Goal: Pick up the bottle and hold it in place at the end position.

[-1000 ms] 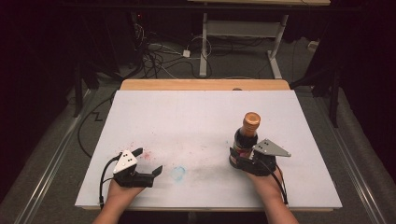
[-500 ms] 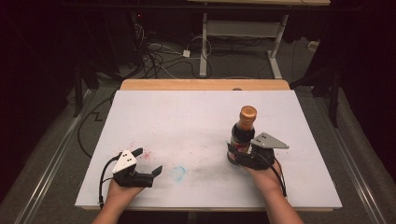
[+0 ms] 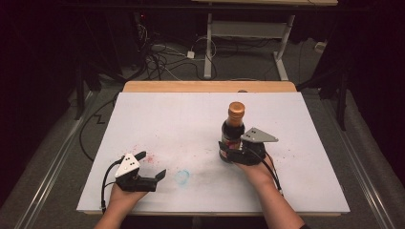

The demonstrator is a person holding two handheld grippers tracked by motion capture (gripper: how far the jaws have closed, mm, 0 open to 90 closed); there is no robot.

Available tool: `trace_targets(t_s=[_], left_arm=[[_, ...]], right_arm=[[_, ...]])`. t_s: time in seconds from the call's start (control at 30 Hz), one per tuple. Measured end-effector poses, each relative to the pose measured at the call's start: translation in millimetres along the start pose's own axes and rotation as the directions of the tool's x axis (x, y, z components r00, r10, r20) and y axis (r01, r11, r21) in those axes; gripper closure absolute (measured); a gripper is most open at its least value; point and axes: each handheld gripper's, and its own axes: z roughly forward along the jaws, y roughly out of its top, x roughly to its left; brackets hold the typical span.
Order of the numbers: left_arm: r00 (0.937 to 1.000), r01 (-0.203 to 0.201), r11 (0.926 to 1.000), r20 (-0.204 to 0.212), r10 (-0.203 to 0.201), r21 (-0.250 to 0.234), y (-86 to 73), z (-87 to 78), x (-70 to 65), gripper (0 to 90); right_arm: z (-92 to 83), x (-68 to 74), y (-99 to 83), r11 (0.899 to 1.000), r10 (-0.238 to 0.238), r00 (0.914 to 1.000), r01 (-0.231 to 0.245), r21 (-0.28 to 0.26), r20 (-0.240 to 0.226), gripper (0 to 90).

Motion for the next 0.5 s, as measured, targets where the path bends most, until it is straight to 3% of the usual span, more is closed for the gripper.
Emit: trace_targets(t_s=[0.37, 0.5], left_arm=[[1.0, 0.007, 1.0, 0.005, -0.007, -0.003, 0.3, -0.2, 0.1, 0.0], [1.0, 0.007, 1.0, 0.006, -0.007, -0.003, 0.1, -0.4, -0.1, 0.0]], right_arm=[[37.0, 2.2, 16.3, 0.999, -0.033, 0.998, 0.033, -0.003, -0.053, 31.2], [47.9, 1.3, 21.2, 1.0, -0.025, 0.9977, 0.026, 0.006, -0.063, 31.1]])
